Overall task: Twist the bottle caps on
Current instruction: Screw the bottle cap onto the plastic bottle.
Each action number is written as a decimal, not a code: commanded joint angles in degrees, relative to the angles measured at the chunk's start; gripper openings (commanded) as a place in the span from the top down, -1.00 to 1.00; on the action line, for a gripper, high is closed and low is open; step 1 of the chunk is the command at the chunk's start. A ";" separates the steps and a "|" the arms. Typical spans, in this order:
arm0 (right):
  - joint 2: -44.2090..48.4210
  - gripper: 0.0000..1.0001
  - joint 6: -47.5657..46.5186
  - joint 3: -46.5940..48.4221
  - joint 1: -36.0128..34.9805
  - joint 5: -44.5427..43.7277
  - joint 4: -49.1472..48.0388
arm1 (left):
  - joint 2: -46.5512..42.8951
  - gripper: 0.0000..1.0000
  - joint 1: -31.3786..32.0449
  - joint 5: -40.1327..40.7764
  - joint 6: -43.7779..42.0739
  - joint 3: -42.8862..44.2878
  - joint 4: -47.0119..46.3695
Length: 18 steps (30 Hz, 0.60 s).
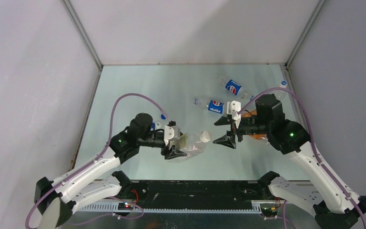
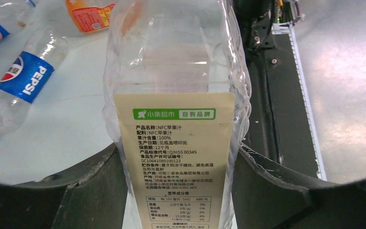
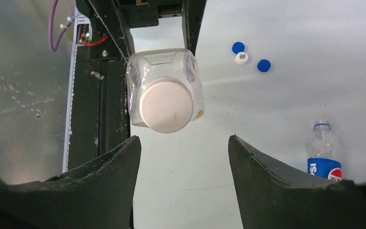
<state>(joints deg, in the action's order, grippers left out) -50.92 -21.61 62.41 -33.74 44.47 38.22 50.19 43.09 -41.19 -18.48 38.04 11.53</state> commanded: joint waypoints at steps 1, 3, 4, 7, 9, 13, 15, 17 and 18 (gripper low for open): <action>-1.19 -0.38 -7.93 2.89 -1.44 4.07 1.67 | 1.53 1.00 -0.37 -6.40 -2.24 3.22 1.55; -1.42 -0.35 -7.64 2.95 -2.36 4.55 0.77 | 2.11 1.00 -0.33 -6.62 -2.59 3.54 1.88; -1.72 -0.35 -7.48 3.05 -3.02 4.74 0.61 | 2.15 1.00 -0.34 -6.69 -2.69 3.71 1.90; -2.56 -0.30 -7.04 3.44 -4.37 5.36 -0.08 | 2.47 1.00 -0.37 -6.80 -2.95 4.05 1.81; -3.12 -0.25 -6.72 3.42 -5.37 5.50 -0.41 | 2.77 1.00 -0.38 -6.97 -2.97 4.39 1.75; -4.20 -0.14 -6.21 3.43 -6.39 5.77 -0.51 | 3.20 1.00 -0.36 -7.28 -3.01 4.79 1.71; -4.68 -0.10 -6.10 3.42 -6.76 5.76 -0.40 | 3.16 1.00 -0.36 -7.34 -3.01 4.84 1.62; -5.12 -0.05 -6.13 3.46 -6.90 5.55 -0.14 | 3.22 1.00 -0.37 -7.43 -2.97 4.89 1.50; -5.23 0.00 -6.10 3.43 -6.88 5.32 -0.04 | 3.30 1.00 -0.38 -7.42 -3.01 4.96 1.55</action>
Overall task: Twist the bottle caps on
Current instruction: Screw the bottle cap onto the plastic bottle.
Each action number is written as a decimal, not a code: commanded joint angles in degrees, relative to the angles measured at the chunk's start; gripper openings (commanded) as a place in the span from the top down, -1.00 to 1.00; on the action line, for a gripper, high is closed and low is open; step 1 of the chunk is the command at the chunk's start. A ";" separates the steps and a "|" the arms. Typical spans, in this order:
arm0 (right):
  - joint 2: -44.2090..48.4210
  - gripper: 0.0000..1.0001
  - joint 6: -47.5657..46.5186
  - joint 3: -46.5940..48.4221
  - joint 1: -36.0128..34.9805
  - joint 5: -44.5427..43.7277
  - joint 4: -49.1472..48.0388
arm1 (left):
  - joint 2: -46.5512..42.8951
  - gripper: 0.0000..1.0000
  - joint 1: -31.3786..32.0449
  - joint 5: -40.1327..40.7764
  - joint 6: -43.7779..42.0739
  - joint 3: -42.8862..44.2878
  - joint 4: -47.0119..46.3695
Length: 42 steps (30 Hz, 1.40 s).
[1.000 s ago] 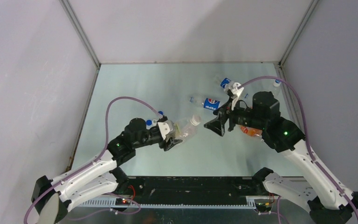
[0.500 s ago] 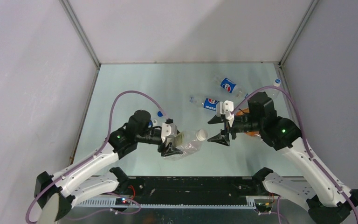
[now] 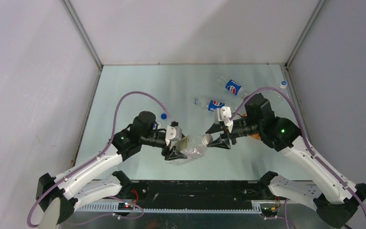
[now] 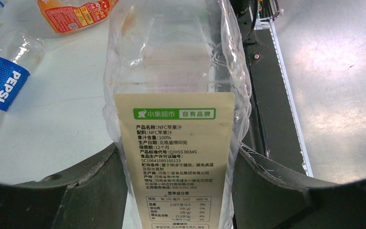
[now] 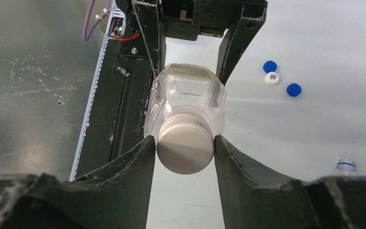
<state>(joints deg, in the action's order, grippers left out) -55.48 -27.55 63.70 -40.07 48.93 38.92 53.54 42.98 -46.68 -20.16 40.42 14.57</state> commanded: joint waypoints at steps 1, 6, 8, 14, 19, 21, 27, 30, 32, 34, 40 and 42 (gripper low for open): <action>-0.85 0.03 -0.03 2.13 -0.56 0.71 -0.76 | 0.02 1.00 -0.27 -1.93 -1.31 2.69 -1.52; -1.71 0.42 2.47 2.17 -0.63 -0.70 -1.04 | -0.26 1.00 -0.22 -0.01 -0.38 2.30 -3.70; -2.10 0.65 7.27 2.13 -0.76 -2.51 -1.59 | -0.89 1.00 -0.15 2.81 0.77 1.50 -6.26; -3.61 1.00 30.75 2.13 -1.96 -18.03 -3.89 | -5.21 1.00 4.28 23.85 3.80 -3.58 -17.15; -4.20 0.98 53.92 2.18 -2.16 -30.46 -2.70 | -7.50 1.00 11.73 45.10 -1.44 -6.71 -20.86; -3.59 0.92 54.34 2.20 -2.55 -31.11 -3.97 | -7.29 1.00 12.38 46.23 -1.57 -6.95 -20.73; 0.24 0.10 35.70 2.13 -1.79 -26.64 -5.75 | -6.63 1.00 7.39 36.60 1.09 -5.68 -14.31; 2.42 -0.13 27.09 2.17 -0.14 -21.55 -4.10 | -5.77 1.00 3.83 25.43 1.48 -4.13 -8.18; 3.60 -0.16 20.76 2.13 1.34 -18.25 -2.87 | -5.13 1.00 1.80 19.26 0.59 -2.42 -4.52; 4.57 -0.18 14.80 2.13 2.63 -15.17 -1.56 | -4.23 1.00 -0.15 13.23 -0.24 -1.06 -1.38; 4.90 -0.19 1.12 2.14 3.26 -8.89 2.45 | -0.86 1.00 -1.28 3.78 -3.77 2.88 4.94; 4.60 -0.19 -2.12 2.13 3.10 -7.49 2.89 | 0.25 1.00 -1.32 1.99 -4.58 4.20 6.12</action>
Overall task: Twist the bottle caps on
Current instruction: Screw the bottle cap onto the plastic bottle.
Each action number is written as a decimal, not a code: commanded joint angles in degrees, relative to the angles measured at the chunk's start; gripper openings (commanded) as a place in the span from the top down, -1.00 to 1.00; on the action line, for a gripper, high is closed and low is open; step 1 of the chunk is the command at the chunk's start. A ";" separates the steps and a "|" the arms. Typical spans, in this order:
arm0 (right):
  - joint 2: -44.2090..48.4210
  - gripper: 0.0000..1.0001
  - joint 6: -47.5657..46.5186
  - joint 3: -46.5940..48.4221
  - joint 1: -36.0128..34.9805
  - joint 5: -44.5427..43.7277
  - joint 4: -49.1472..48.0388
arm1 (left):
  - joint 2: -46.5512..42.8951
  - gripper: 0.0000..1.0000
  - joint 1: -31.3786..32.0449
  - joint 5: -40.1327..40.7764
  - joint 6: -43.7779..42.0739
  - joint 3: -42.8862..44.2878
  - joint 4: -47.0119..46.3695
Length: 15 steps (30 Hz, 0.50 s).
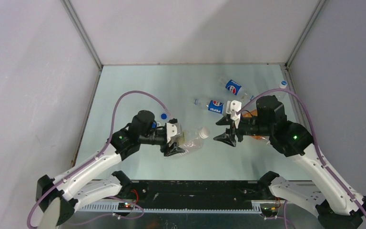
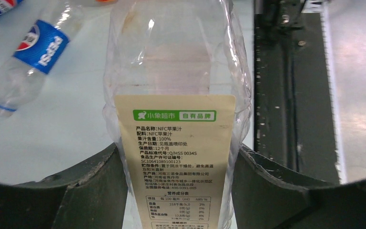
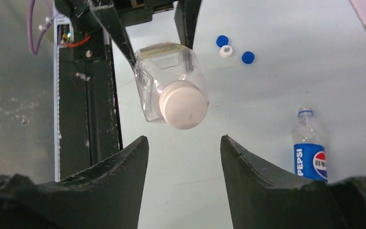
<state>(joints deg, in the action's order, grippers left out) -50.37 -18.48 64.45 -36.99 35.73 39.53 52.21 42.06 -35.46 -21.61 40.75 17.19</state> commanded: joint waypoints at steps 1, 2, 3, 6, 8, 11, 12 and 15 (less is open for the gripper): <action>-0.60 -0.19 -11.78 1.39 -0.08 6.13 2.21 | 1.98 1.00 -0.34 -9.69 -3.63 4.66 3.88; -0.78 -0.18 -12.64 1.41 -0.34 6.99 2.08 | 2.63 1.00 -0.33 -10.32 -3.84 5.07 4.47; -0.87 -0.17 -12.94 1.39 -0.57 7.39 1.79 | 2.94 1.00 -0.32 -10.66 -4.25 5.71 4.71; -1.43 -0.15 -13.60 1.43 -1.98 8.92 1.20 | 4.12 1.00 -0.32 -11.67 -4.58 6.75 5.41; -1.96 -0.13 -13.93 1.41 -2.67 9.01 1.09 | 4.55 1.00 -0.33 -12.20 -4.69 7.39 5.53; -2.80 -0.11 -14.12 1.42 -3.41 9.36 0.97 | 4.93 1.00 -0.33 -13.02 -4.73 7.81 5.36; -2.98 -0.11 -14.17 1.40 -3.60 9.49 0.89 | 5.02 1.00 -0.32 -13.17 -4.82 8.02 5.42; -3.81 -0.07 -14.26 1.39 -3.94 9.58 0.57 | 5.25 1.00 -0.35 -13.57 -4.92 8.27 5.63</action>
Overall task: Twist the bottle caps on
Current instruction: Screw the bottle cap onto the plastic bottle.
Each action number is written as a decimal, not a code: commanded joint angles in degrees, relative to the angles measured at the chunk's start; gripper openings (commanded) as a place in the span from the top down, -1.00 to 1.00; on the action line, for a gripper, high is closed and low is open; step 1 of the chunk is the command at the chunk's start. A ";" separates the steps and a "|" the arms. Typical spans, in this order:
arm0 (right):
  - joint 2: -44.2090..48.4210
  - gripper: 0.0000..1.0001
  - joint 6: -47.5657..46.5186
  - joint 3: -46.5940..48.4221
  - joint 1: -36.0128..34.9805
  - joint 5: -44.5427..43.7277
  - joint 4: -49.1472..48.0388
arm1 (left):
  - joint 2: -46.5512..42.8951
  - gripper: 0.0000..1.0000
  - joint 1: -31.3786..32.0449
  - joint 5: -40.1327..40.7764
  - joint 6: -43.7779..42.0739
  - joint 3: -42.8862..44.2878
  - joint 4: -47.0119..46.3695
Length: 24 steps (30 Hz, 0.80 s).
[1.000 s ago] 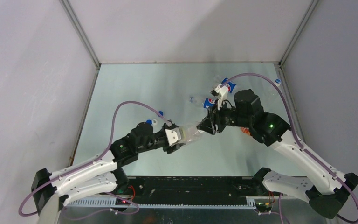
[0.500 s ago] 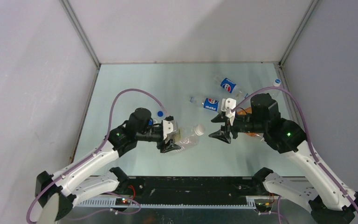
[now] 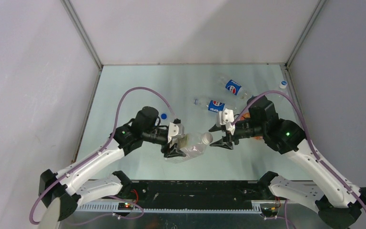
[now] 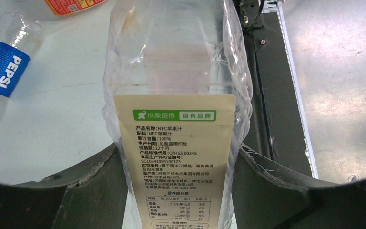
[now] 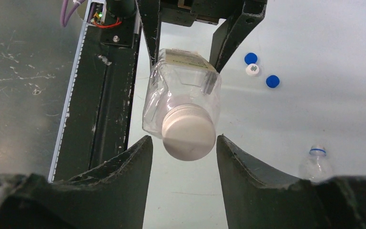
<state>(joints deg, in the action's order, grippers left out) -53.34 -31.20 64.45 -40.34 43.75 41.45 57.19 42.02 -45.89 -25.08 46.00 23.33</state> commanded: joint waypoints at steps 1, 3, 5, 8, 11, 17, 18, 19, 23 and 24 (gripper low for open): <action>-1.00 -0.07 -1.56 1.39 -0.56 1.54 -1.41 | 0.32 1.00 -0.30 -3.26 -1.55 3.08 -0.54; -1.57 -0.05 -1.62 1.44 -0.59 1.52 -1.52 | 0.52 1.00 -0.32 -3.51 -1.60 3.19 -0.56; -1.78 -0.03 -1.77 1.39 -0.62 1.50 -1.55 | 0.63 1.00 -0.28 -3.87 -1.71 3.29 -0.57; -2.04 0.04 -1.58 1.40 -0.50 1.64 -1.63 | 0.66 1.00 -0.35 -4.04 -1.71 3.39 -0.65; -2.53 0.16 -0.84 1.39 -0.47 1.96 -1.53 | 0.44 1.00 -0.32 -3.78 -1.64 3.40 -1.13; -3.69 0.97 6.87 1.46 -0.52 0.06 -2.44 | -0.58 1.00 0.02 1.33 -0.99 3.10 -3.84; -3.83 1.00 8.40 1.46 -0.57 -0.88 -2.79 | -0.94 1.00 0.46 2.78 -0.80 2.66 -4.40; -4.21 1.00 11.81 1.43 -0.63 -3.04 -3.22 | -1.86 1.00 0.75 6.17 -0.50 2.37 -6.05; -5.25 1.00 22.87 1.41 -1.92 -8.73 -3.70 | -5.06 1.00 3.65 18.30 0.29 -0.16 -12.47; -5.58 1.00 24.88 1.41 -2.28 -9.85 -4.15 | -6.03 1.00 5.08 22.75 0.18 -1.14 -13.59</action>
<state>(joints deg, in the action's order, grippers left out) -57.21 -21.82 64.49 -40.97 40.23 39.05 55.72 44.12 -38.57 -24.97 45.74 22.96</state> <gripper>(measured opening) 0.443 0.690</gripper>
